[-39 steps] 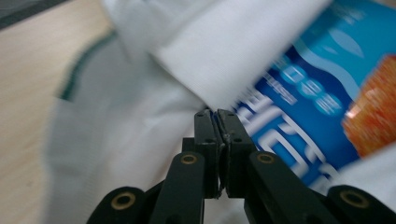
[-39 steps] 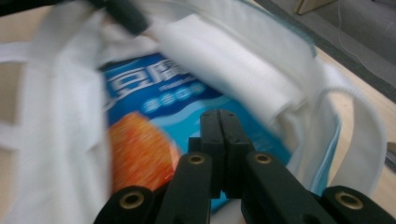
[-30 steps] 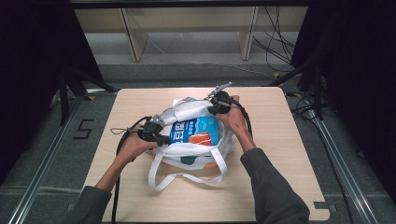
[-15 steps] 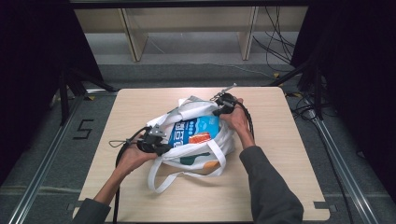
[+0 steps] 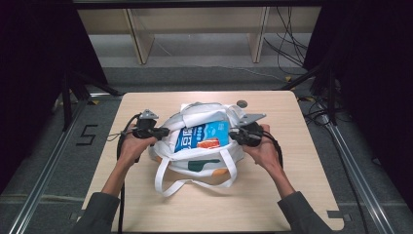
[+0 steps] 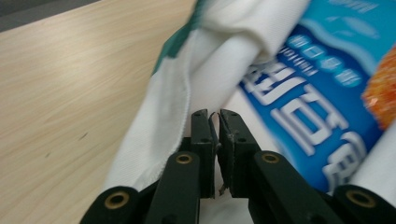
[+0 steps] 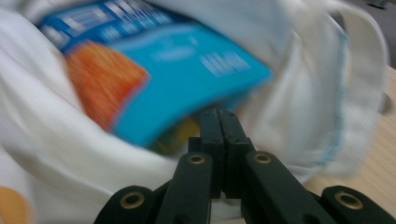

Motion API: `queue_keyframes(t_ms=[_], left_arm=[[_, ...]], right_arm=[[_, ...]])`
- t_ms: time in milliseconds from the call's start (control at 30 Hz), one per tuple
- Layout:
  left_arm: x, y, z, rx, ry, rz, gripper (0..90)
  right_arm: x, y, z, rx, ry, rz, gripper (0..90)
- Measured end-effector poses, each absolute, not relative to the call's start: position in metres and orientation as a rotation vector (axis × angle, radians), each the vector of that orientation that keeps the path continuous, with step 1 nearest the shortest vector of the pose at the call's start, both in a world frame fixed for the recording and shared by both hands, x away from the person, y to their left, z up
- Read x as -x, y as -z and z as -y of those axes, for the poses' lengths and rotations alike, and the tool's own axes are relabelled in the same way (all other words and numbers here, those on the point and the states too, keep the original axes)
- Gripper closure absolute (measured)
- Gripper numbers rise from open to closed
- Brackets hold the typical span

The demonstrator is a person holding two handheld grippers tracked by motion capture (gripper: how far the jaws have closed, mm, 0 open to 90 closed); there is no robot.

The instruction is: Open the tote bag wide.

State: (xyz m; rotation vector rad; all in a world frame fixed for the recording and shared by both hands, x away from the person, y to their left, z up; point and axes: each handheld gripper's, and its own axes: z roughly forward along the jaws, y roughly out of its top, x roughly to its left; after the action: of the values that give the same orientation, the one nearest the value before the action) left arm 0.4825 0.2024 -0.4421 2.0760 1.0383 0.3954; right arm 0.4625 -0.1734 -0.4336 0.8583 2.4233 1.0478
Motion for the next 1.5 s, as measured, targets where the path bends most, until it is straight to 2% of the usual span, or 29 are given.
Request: queue_keyframes(t_ms=[133, 233, 333, 400, 467, 667, 833, 1000, 1200, 1500], left_arm=[[-0.483, 0.453, -0.213, -2.009, -0.343, -1.066, 85.8], [-0.486, 0.456, -0.210, -2.009, -0.368, -1.092, 88.3], [-0.483, 0.454, -0.210, -2.045, -0.386, -1.078, 88.3], [-0.477, 0.447, -0.208, -2.019, -0.375, -1.087, 82.5], [-0.468, 0.441, -0.202, -2.001, -0.401, -1.056, 81.1], [-0.445, 0.434, -0.191, -1.986, -0.365, -0.983, 80.9], [-0.429, 0.441, -0.185, -2.066, -0.319, -0.926, 80.7], [-0.421, 0.456, -0.191, -2.071, -0.284, -0.925, 82.3], [-0.414, 0.463, -0.182, -2.190, -0.375, -0.878, 84.4], [-0.414, 0.455, -0.189, -2.073, -0.334, -0.922, 79.8]], right_arm=[[-0.458, 0.459, 0.189, -0.909, -0.997, -2.411, 90.0], [-0.460, 0.471, 0.188, -0.906, -0.978, -2.425, 90.0], [-0.458, 0.470, 0.188, -0.900, -0.970, -2.412, 90.0], [-0.453, 0.459, 0.185, -0.886, -0.957, -2.405, 90.0], [-0.448, 0.446, 0.184, -0.855, -1.011, -2.380, 90.0], [-0.433, 0.431, 0.180, -0.782, -1.090, -2.388, 90.0], [-0.427, 0.435, 0.178, -0.788, -1.088, -2.443, 90.0], [-0.414, 0.453, 0.176, -0.753, -0.999, -2.528, 90.0], [-0.412, 0.465, 0.174, -0.718, -0.942, -2.590, 90.0], [-0.410, 0.441, 0.183, -0.779, -1.116, -2.500, 90.0]])
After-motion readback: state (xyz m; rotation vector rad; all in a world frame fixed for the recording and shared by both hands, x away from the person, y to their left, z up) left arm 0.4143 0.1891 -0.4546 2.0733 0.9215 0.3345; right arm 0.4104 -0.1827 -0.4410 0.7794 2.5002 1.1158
